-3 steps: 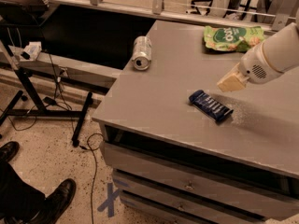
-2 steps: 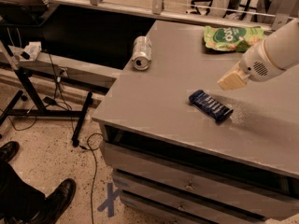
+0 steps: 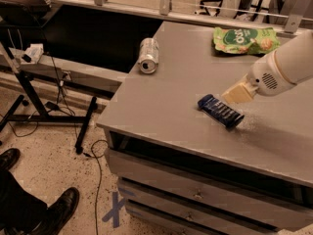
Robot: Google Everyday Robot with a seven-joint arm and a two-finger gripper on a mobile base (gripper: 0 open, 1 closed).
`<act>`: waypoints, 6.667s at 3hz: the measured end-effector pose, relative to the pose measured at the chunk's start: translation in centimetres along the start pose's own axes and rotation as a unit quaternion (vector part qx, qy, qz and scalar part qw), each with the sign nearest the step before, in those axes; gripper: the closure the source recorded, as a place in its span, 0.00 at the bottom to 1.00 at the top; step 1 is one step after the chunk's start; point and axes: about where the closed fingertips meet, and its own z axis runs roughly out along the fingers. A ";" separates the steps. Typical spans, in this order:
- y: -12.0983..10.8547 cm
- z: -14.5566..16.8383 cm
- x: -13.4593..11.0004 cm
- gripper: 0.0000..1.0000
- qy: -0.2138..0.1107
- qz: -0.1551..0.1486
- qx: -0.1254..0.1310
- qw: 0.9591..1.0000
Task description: Move rxbar blueberry near green rice chip bag
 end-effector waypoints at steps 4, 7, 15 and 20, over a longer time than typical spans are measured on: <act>1.7 2.7 1.2 0.00 -0.008 -0.013 -0.006 1.000; 1.8 3.6 2.1 0.62 -0.009 -0.020 0.004 1.000; -16.2 -2.6 -2.9 1.00 -0.055 -0.059 0.173 0.982; -21.8 5.0 -4.6 0.13 -0.080 -0.051 0.135 0.986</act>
Offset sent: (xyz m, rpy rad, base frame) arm -0.0133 0.0143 -0.0214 0.0346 -0.0013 0.0101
